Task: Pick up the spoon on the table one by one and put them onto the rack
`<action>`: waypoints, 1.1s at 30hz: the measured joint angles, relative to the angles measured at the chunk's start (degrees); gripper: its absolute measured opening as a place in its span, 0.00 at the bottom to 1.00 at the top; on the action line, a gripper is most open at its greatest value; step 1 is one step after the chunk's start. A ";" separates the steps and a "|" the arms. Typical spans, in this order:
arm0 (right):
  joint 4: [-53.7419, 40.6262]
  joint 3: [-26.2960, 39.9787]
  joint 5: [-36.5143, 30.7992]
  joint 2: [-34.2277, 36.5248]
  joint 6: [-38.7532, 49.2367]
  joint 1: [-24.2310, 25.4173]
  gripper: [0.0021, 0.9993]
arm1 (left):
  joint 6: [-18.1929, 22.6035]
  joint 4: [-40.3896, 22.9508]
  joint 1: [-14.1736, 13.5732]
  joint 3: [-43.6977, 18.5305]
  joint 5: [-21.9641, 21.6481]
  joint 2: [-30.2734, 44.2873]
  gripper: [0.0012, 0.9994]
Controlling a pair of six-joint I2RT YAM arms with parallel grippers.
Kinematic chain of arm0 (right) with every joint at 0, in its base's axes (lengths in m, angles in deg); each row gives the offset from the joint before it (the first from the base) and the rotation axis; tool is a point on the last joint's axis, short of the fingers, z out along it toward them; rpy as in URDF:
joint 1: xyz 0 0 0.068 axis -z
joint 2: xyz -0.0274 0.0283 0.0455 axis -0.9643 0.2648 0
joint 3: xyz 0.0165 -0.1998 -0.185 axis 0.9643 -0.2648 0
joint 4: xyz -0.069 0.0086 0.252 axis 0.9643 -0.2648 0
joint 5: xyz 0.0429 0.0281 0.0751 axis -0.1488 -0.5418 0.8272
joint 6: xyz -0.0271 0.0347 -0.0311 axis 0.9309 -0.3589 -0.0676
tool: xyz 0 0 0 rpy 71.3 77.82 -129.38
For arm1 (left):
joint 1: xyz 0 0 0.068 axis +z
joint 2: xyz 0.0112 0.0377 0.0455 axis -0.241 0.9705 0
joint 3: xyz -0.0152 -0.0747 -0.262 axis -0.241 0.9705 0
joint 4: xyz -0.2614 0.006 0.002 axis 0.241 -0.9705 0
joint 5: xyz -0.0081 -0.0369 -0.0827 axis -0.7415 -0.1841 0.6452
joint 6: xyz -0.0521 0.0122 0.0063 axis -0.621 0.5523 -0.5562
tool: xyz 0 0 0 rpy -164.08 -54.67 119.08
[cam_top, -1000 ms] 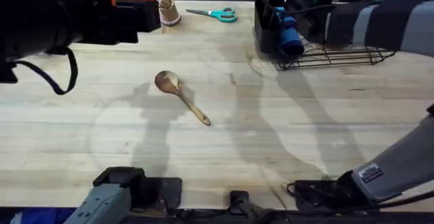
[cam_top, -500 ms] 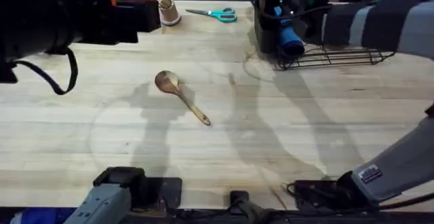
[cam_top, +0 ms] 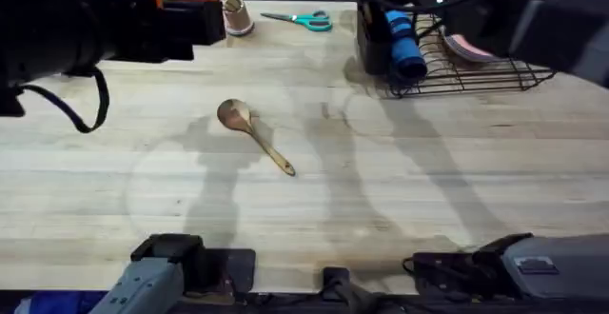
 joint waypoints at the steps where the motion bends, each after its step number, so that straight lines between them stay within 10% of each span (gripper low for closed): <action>1: -2.47 0.00 0.01 -1.41 0.00 -0.18 0.77 | 0.00 -0.02 0.00 0.00 0.00 0.01 0.99; 6: -13.22 0.02 -0.01 -8.20 0.37 -0.68 0.99 | 0.00 0.00 0.00 0.00 0.00 0.01 0.99; 33: -53.76 0.02 2.83 -31.33 -4.85 -0.68 1.00 | 0.00 -0.85 0.00 0.00 0.00 0.01 0.99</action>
